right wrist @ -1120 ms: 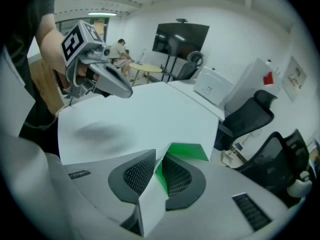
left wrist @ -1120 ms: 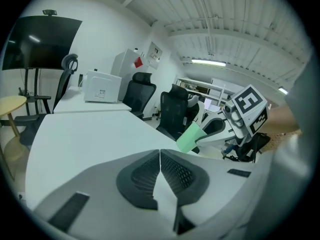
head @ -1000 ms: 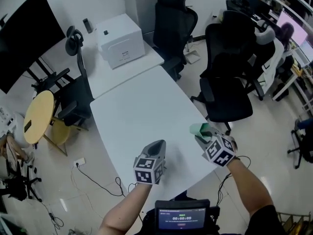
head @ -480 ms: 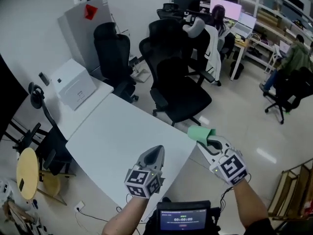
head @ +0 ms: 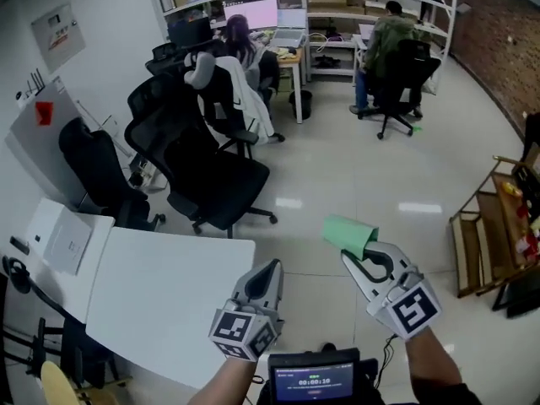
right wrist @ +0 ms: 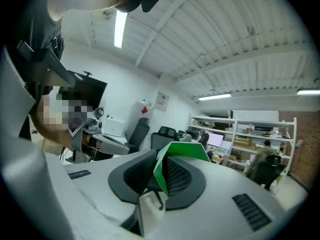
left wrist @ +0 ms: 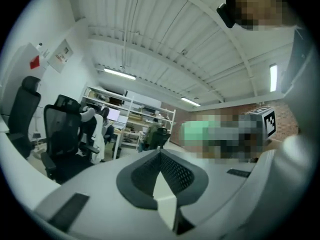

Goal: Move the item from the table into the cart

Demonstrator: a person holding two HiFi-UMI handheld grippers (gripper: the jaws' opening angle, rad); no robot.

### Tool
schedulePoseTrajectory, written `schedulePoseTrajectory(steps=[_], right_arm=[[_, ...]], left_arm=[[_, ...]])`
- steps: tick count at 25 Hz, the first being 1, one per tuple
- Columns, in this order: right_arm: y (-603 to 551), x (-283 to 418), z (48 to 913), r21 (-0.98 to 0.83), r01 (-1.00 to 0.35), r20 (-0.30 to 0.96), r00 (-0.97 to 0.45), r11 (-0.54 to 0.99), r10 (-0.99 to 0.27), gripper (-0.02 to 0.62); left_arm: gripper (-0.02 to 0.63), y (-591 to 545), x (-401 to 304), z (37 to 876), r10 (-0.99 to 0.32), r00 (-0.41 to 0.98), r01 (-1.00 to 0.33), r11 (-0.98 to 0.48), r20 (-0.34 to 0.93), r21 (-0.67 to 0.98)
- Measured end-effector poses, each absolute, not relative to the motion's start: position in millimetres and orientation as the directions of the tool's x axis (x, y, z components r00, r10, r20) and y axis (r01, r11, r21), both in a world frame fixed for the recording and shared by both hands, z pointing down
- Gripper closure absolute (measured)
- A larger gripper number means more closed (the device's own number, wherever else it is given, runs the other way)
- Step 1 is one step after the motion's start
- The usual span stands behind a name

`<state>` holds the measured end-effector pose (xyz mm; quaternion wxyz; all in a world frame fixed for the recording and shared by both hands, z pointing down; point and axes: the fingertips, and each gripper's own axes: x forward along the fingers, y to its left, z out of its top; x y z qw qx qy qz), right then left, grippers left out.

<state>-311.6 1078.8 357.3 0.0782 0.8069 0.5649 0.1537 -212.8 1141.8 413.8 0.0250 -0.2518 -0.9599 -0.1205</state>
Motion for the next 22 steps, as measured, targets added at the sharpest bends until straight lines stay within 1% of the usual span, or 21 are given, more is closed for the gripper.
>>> schedulePoseTrajectory(steps=[5, 10, 13, 16, 19, 22], right_arm=[[977, -377, 353, 0.308, 0.944, 0.106, 0.086, -0.115, 0.991, 0.563], [843, -431, 336, 0.310, 0.942, 0.045, -0.151, 0.130, 0.987, 0.563], [745, -456, 320, 0.301, 0.912, 0.016, -0.297, 0.279, 0.955, 0.563], [629, -474, 307, 0.301, 0.851, -0.032, -0.442, 0.430, 0.896, 0.563], [494, -482, 300, 0.293, 0.783, -0.057, -0.559, 0.549, 0.827, 0.563], [363, -486, 294, 0.293, 0.716, -0.071, -0.645, 0.634, 0.761, 0.563]], left_arm=[[0.601, 1064, -288, 411, 0.283, -0.956, 0.294, 0.932, 0.081, 0.213], [0.601, 960, -366, 397, 0.066, -0.996, 0.077, 0.969, 0.057, 0.236], [0.601, 875, -405, 385, -0.070, -0.996, -0.057, 0.972, 0.050, 0.230], [0.601, 769, -447, 376, -0.222, -0.975, -0.211, 0.956, 0.032, 0.205], [0.601, 640, -483, 365, -0.362, -0.932, -0.353, 0.915, 0.010, 0.194], [0.601, 501, -514, 355, -0.491, -0.871, -0.482, 0.857, 0.002, 0.183]])
